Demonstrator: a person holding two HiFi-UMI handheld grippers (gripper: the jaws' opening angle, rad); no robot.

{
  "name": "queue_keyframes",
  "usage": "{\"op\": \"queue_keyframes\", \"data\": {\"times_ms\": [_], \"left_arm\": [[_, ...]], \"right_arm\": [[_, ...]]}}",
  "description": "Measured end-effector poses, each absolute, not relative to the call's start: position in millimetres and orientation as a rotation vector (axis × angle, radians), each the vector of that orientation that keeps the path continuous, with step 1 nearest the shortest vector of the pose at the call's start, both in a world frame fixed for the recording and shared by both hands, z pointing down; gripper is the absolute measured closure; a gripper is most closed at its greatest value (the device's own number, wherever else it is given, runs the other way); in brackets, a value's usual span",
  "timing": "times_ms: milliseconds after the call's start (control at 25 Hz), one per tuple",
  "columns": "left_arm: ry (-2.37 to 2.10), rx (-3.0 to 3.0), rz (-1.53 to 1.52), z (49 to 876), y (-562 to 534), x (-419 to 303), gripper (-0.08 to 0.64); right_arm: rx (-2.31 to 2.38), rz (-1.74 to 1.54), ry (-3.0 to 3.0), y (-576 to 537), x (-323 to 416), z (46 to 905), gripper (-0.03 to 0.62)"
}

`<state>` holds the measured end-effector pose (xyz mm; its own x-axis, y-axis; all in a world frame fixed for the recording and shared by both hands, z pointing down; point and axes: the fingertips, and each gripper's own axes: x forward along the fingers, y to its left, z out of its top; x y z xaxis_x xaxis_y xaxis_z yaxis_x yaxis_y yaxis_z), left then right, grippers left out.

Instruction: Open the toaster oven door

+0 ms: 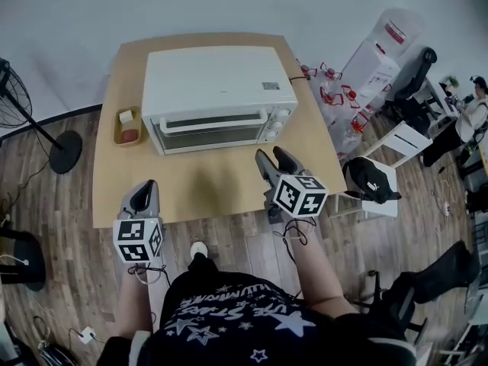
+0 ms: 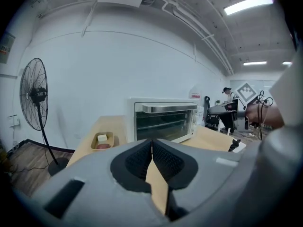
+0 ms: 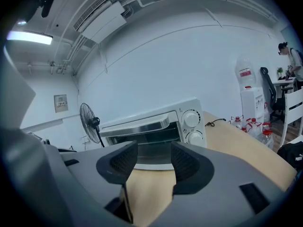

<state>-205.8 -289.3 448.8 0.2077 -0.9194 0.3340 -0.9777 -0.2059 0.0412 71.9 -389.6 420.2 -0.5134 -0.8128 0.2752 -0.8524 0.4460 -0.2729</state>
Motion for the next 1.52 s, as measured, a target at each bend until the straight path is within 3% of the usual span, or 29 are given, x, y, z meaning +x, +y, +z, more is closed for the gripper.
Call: {"op": "queue_keyframes", "data": {"times_ms": [560, 1520], "left_arm": [[-1.762, 2.295, 0.31, 435, -361, -232, 0.538], [-1.717, 2.291, 0.304, 449, -373, -242, 0.538]], "right_arm": [[1.628, 0.559, -2.525, -470, 62, 374, 0.414], [1.616, 0.669, -2.267, -490, 58, 401, 0.457]]}}
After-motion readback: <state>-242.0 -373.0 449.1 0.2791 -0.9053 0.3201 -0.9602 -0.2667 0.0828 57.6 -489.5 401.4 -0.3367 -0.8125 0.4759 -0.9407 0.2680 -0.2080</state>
